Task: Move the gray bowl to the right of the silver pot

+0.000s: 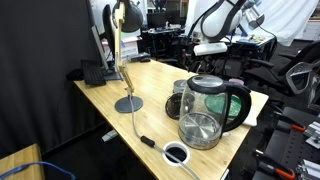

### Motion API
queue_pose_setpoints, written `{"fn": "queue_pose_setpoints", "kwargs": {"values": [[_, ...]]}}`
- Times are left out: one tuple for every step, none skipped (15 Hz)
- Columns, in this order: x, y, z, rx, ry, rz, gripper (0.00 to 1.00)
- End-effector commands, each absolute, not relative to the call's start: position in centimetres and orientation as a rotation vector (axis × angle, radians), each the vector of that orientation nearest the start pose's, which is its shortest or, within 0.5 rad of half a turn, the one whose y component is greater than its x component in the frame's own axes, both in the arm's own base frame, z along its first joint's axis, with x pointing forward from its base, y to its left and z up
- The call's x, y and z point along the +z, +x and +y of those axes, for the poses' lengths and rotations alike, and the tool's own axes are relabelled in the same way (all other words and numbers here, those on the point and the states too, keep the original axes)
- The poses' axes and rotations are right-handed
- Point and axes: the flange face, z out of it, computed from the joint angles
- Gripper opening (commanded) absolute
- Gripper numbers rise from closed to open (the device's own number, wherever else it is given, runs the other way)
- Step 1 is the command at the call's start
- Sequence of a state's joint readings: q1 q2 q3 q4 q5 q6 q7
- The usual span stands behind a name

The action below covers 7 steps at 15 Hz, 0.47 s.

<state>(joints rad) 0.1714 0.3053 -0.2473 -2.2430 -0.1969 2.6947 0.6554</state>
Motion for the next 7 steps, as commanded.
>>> {"fn": "queue_pose_setpoints", "kwargs": {"values": [[26.4, 51.9, -3.5, -0.328, -3.138, 0.805, 1.0], [25.7, 53.7, -3.6, -0.3, -3.14, 0.839, 1.0], [25.9, 52.8, -3.5, -0.295, -3.141, 0.831, 1.0], [26.2, 52.3, -3.5, -0.295, -3.139, 0.827, 1.0], [26.3, 52.2, -3.5, -0.295, -3.138, 0.827, 1.0], [26.3, 52.2, -3.5, -0.296, -3.138, 0.827, 1.0], [26.3, 52.2, -3.5, -0.295, -3.138, 0.826, 1.0]]}}
